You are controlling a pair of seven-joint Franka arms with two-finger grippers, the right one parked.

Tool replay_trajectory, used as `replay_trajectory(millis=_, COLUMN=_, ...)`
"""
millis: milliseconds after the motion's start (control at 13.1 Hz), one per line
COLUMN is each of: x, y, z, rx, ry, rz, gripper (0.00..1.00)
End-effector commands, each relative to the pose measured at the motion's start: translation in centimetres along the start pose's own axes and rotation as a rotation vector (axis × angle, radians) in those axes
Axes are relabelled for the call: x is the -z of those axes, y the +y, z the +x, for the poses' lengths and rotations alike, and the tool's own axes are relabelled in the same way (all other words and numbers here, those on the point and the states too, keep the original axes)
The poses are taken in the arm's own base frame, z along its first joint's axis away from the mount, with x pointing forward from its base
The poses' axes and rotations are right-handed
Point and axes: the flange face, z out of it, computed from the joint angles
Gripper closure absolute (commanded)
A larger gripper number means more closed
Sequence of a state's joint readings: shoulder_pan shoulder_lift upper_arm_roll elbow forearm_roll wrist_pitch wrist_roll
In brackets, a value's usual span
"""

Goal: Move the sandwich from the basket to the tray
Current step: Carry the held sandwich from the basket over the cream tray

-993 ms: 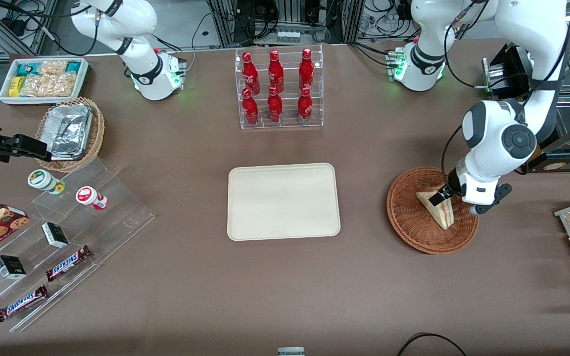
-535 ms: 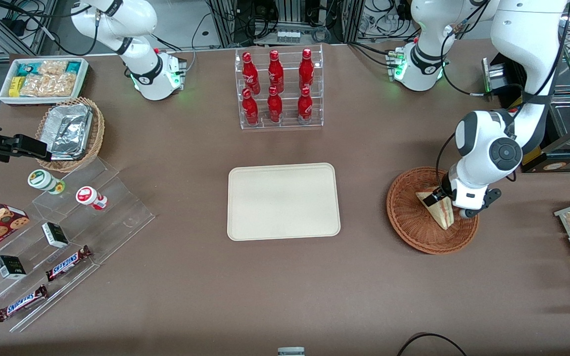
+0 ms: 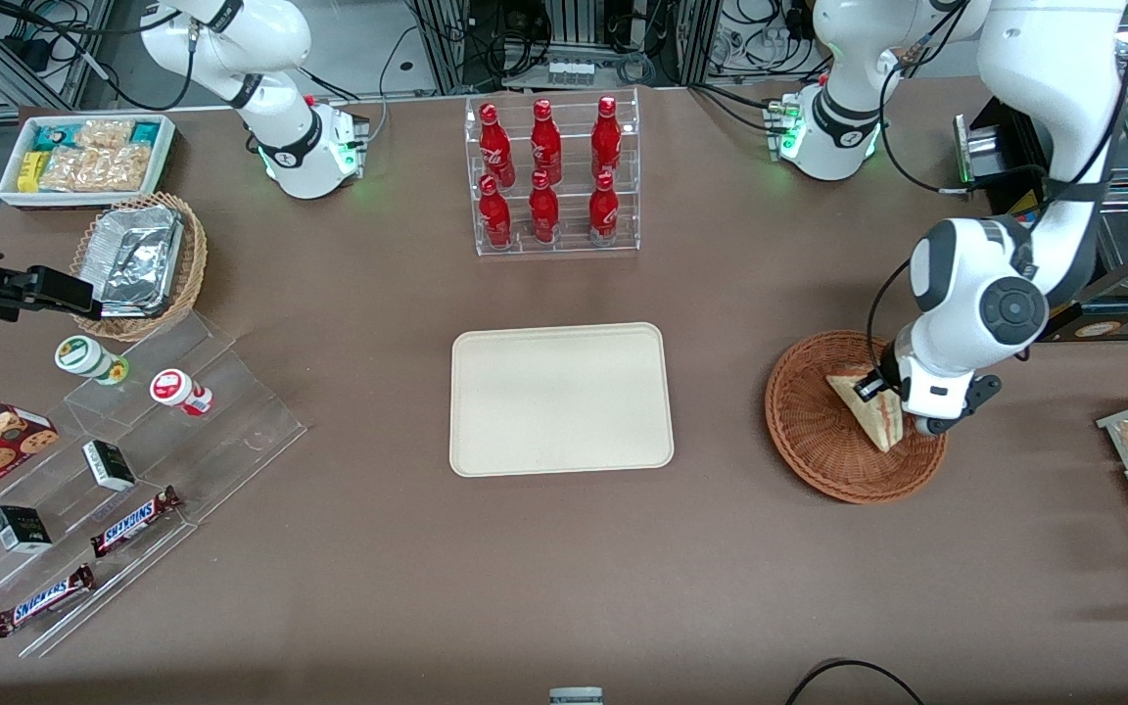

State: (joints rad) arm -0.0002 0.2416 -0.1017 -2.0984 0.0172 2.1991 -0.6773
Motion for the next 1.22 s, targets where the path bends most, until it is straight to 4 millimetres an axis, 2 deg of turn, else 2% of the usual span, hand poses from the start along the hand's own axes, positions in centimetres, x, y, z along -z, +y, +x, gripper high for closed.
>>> replay_trajectory(millis=0, x=4.4, y=2.8, z=-0.7, rx=-0.072, ry=0.001, rz=0.024, gripper=1.00)
replay_trajectory(millis=76, x=5.4, y=4.4, z=-1.5, rx=-0.108, ry=0.008, rz=0.016, gripper=1.00)
replay_trajectory(millis=229, x=5.3, y=7.2, z=-3.1, rx=-0.164, ry=-0.014, rz=0.026, gripper=1.00)
replay_trajectory(millis=458, x=4.7, y=13.7, z=-7.6, rx=-0.273, ry=-0.022, rz=0.025, gripper=1.00)
replay_trajectory(millis=688, x=3.9, y=19.1, z=-11.2, rx=-0.350, ry=-0.019, rz=0.019, gripper=1.00)
replay_trajectory(millis=840, x=2.7, y=21.7, z=-13.2, rx=-0.345, ry=-0.021, rz=0.020, gripper=1.00)
replay_trajectory(millis=1146, x=0.5, y=28.2, z=-18.3, rx=-0.367, ry=-0.018, rz=0.008, gripper=1.00)
